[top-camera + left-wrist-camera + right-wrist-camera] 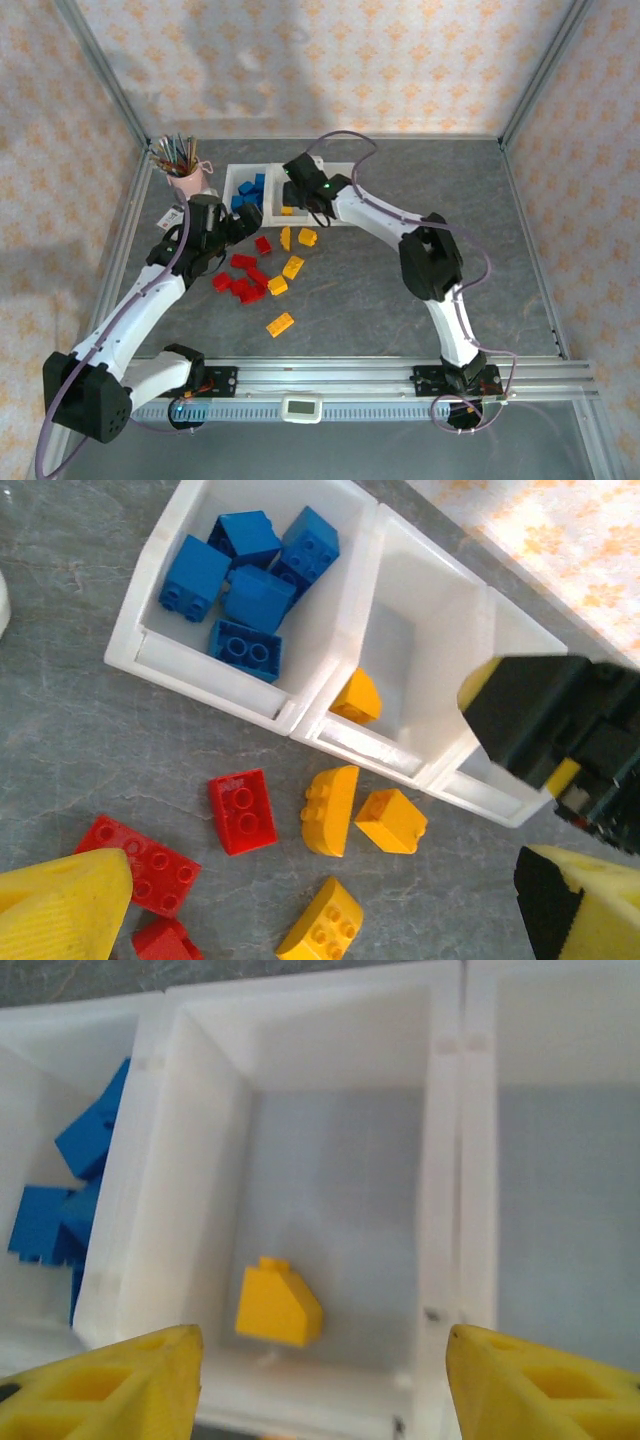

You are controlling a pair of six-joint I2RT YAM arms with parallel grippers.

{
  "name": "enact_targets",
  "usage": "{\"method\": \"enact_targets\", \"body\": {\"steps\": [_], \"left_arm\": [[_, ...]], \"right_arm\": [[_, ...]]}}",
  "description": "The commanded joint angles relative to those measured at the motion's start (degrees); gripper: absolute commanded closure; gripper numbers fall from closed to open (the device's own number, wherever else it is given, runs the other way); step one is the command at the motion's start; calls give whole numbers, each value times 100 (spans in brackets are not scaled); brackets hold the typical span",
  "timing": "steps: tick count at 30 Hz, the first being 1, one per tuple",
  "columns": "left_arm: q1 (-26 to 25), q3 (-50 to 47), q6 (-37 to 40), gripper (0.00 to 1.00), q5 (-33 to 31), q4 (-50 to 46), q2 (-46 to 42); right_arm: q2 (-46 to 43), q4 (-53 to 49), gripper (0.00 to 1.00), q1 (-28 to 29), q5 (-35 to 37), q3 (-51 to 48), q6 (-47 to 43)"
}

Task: Sort the legos into containers by color

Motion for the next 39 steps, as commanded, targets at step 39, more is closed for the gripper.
{"method": "enact_targets", "body": {"steps": [39], "left_arm": [[-679,-946,-451,1,-164,328,-593]], "right_arm": [[168,628,39,375,2,-1406,484]]}}
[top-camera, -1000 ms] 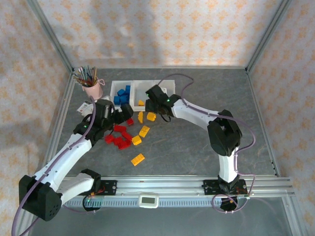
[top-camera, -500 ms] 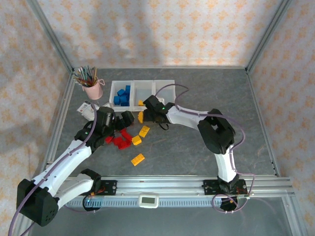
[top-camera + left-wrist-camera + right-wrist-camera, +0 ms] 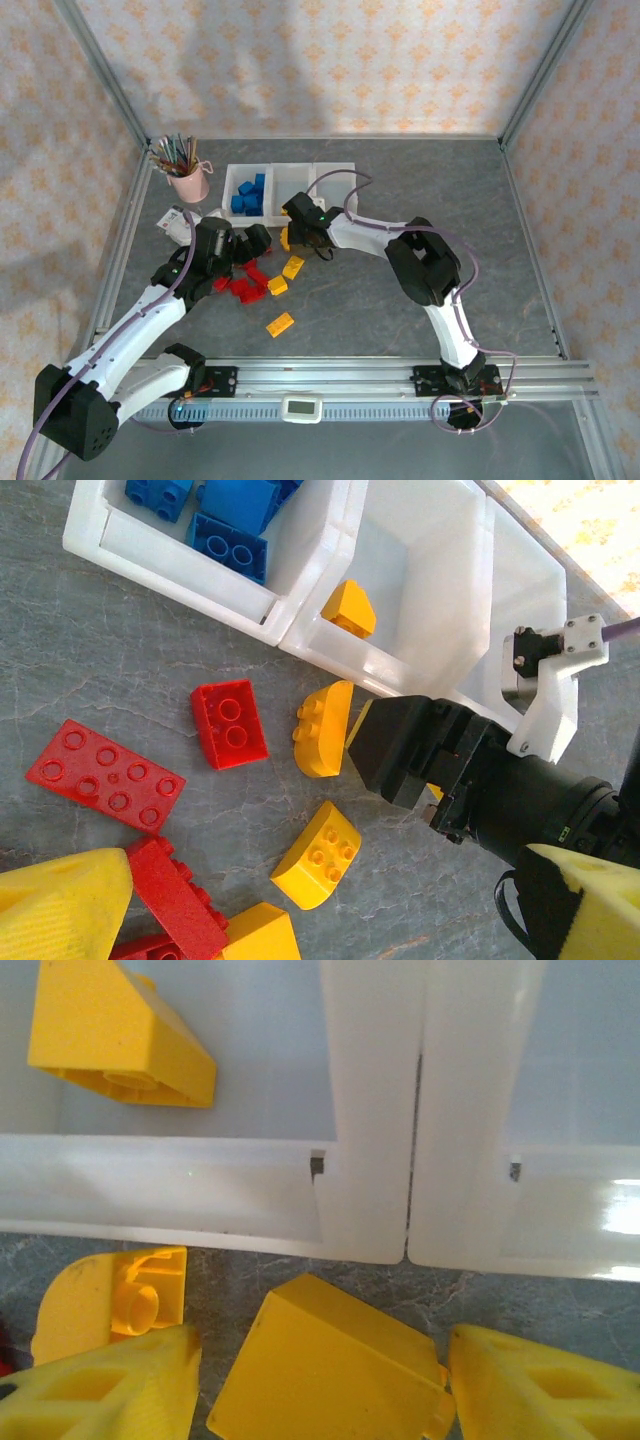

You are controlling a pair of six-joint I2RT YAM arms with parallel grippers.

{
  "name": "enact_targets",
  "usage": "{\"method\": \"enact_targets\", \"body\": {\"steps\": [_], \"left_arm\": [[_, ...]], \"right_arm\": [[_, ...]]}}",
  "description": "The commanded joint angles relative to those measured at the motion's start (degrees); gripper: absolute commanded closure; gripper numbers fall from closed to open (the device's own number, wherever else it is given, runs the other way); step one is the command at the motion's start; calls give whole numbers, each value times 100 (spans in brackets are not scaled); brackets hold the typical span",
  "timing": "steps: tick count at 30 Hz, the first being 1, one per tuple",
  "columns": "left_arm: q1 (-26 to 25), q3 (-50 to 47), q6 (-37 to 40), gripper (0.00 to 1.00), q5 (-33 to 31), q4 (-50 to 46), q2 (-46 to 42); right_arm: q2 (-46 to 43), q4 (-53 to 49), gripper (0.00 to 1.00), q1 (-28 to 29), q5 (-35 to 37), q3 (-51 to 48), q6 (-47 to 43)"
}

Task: Sort the legos into containers by color

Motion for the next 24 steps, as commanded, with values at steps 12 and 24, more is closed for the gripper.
{"method": "enact_targets", "body": {"steps": [12,24], "left_arm": [[-30,-8,-8,1,-46,110,-117],[384,525,298,1,-97,-9,135]], "right_arm": [[-577,-293,54,45,89,-11,-269],[-110,-839,54,18,366,1714,-605]]}}
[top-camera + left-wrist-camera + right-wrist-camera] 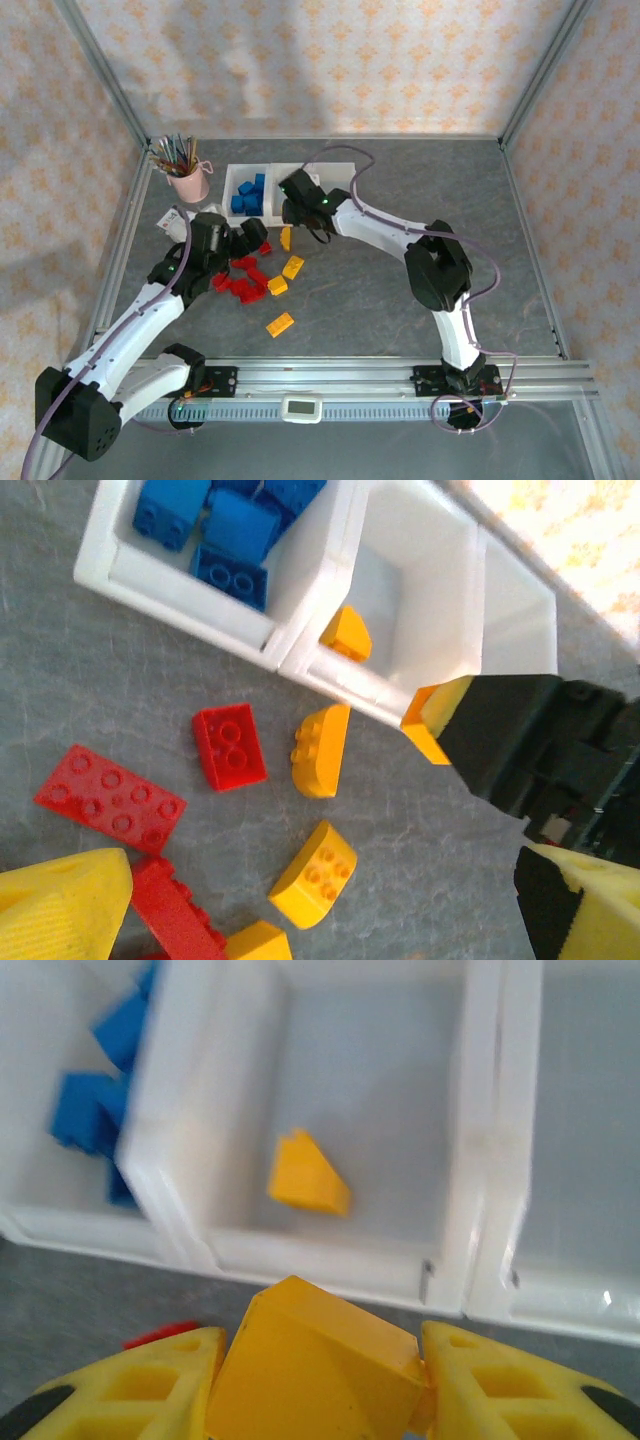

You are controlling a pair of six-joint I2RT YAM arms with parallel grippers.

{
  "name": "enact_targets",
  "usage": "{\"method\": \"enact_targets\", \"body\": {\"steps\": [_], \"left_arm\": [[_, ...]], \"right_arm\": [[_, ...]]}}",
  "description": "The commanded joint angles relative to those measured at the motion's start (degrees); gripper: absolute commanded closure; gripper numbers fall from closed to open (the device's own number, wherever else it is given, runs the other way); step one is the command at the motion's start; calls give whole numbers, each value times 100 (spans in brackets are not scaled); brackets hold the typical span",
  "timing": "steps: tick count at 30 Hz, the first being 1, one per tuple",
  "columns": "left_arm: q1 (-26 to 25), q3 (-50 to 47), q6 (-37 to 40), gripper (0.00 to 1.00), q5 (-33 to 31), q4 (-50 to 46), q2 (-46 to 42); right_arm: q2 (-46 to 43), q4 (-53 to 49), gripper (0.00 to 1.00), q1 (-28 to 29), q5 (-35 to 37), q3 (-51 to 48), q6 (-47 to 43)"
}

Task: Sort the legos into containers by color

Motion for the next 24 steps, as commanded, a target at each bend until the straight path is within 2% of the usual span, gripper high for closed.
{"method": "enact_targets", "body": {"steps": [1,9,13,17,24], "left_arm": [[152,323,195,1,-82,-13,134],[358,539,294,1,-88,190,510],[402,559,303,1,-88,278,609],[419,549,303,1,-88,327,642],[415,536,284,1,21,233,482]], "right_arm": [[495,-324,54,-22,304,875,-254],[1660,-503,54,-316,648,2533,-446],[1798,-236,52,-400,687,2566,-580],[1899,-214,39,-442,700,2711,-679],[1515,-283,30,-378,516,2521,-672]]}}
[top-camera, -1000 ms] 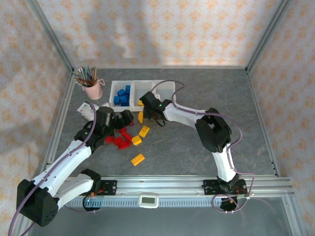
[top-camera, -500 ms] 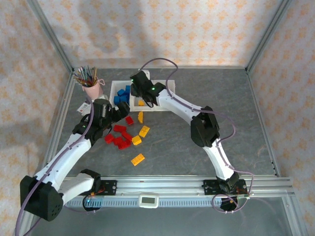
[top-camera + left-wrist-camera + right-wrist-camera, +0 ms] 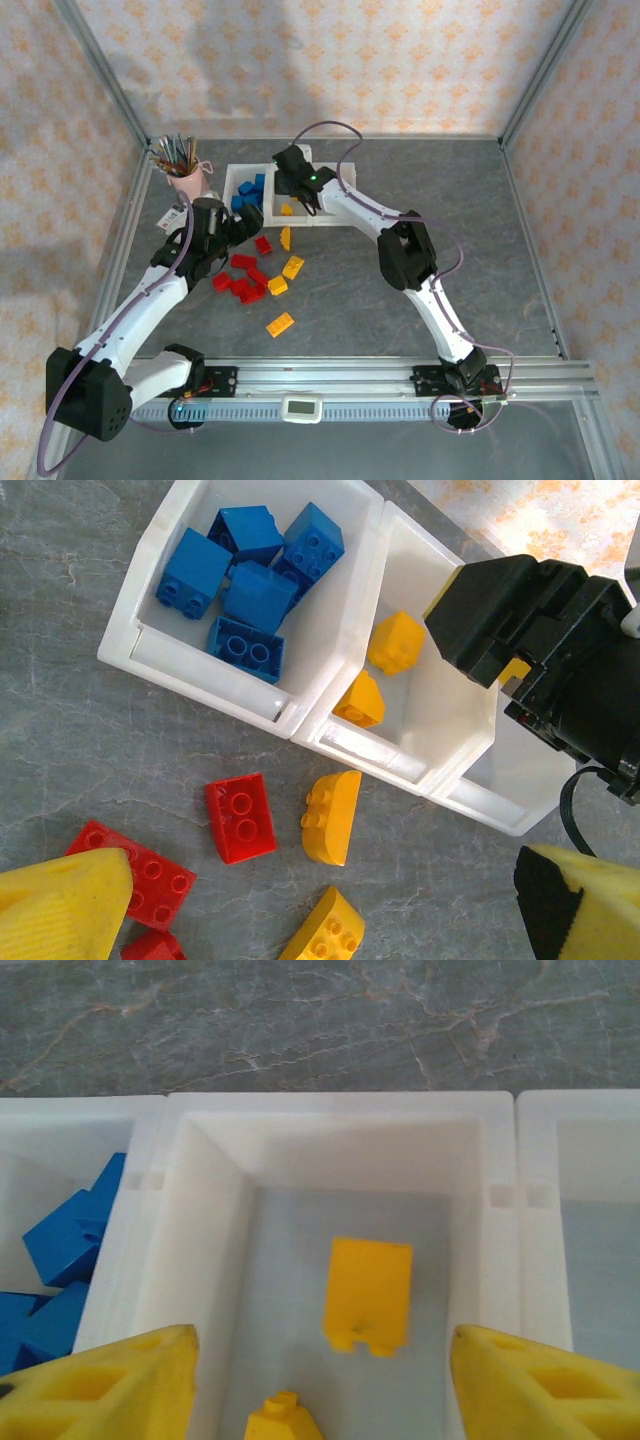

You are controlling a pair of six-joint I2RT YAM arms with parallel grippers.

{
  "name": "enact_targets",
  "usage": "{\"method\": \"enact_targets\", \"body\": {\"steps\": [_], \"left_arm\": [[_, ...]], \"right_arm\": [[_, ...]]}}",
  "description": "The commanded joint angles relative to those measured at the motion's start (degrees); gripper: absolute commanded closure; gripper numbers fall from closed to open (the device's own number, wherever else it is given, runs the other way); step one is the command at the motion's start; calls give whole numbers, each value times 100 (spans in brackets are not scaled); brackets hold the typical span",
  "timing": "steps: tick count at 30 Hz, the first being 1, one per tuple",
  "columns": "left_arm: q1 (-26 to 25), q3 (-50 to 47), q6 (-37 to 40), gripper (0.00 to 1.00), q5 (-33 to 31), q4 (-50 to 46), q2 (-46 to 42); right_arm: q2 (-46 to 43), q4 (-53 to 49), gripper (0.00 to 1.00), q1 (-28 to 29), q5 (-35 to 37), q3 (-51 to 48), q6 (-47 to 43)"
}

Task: Sort the legos into containers by color

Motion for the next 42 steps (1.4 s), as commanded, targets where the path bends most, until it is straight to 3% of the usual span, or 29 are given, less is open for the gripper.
{"method": "enact_targets", "body": {"steps": [1,17,28,34,42], "left_arm": [[61,155,106,1,28,41,-199],[53,-399,26,1,300,-551,-1194],[39,-1050,-374,1,217,-610,-1830],[44,-1198,-456,1,83,-646,-1903],[49,-1222,-500,1,-1,-597,-1887]], "right_arm": [[-496,-74,29,93,37,-73,-66],[-1898,-168,21,594,-254,-2127,310],[-2001,347,17,867,-634,-3292,873],[-1651,417,18,958,-618,-3152,899],[-1124,383,30,963,-417,-2663,795]]}}
